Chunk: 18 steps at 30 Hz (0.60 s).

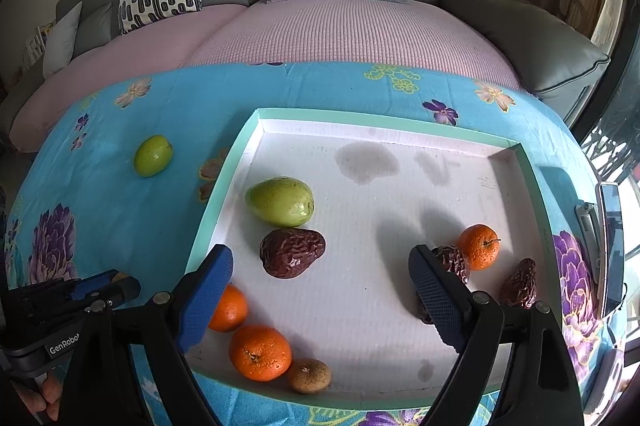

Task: Organize fruits
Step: 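Grasp a small brown fruit with the left gripper while the right gripper grasps a green lime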

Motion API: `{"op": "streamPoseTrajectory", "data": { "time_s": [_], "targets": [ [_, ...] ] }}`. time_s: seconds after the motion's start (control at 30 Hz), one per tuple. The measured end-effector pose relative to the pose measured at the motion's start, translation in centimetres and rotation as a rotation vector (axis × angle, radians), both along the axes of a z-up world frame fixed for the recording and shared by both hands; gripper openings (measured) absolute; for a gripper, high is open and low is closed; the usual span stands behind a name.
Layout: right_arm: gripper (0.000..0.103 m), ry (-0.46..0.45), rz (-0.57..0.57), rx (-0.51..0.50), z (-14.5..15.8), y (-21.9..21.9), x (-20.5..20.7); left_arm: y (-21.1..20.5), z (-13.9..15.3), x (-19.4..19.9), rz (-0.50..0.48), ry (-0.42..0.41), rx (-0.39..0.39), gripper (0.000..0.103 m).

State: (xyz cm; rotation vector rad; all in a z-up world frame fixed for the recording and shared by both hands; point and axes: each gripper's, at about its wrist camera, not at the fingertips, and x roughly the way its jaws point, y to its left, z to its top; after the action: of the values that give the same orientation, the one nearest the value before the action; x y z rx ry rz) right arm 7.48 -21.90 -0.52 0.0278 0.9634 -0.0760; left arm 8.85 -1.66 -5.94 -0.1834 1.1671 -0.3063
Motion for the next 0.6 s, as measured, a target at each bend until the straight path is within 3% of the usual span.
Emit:
{"op": "streamPoseTrajectory", "data": {
  "time_s": [0.17,0.43,0.6],
  "targets": [
    [0.090,-0.007,0.000,0.018,-0.1,-0.1,0.2,1.6,1.3,1.3,0.048,-0.048,-0.017,0.028],
    [0.090,-0.041,0.031,0.019,0.2,0.8,0.4,3.5,4.4,4.0,0.104,-0.170,0.024,0.028],
    [0.090,-0.050,0.060,0.017,-0.2,1.5,0.7,5.3,4.9,6.2,0.147,-0.190,0.034,0.028]
  ]
}}
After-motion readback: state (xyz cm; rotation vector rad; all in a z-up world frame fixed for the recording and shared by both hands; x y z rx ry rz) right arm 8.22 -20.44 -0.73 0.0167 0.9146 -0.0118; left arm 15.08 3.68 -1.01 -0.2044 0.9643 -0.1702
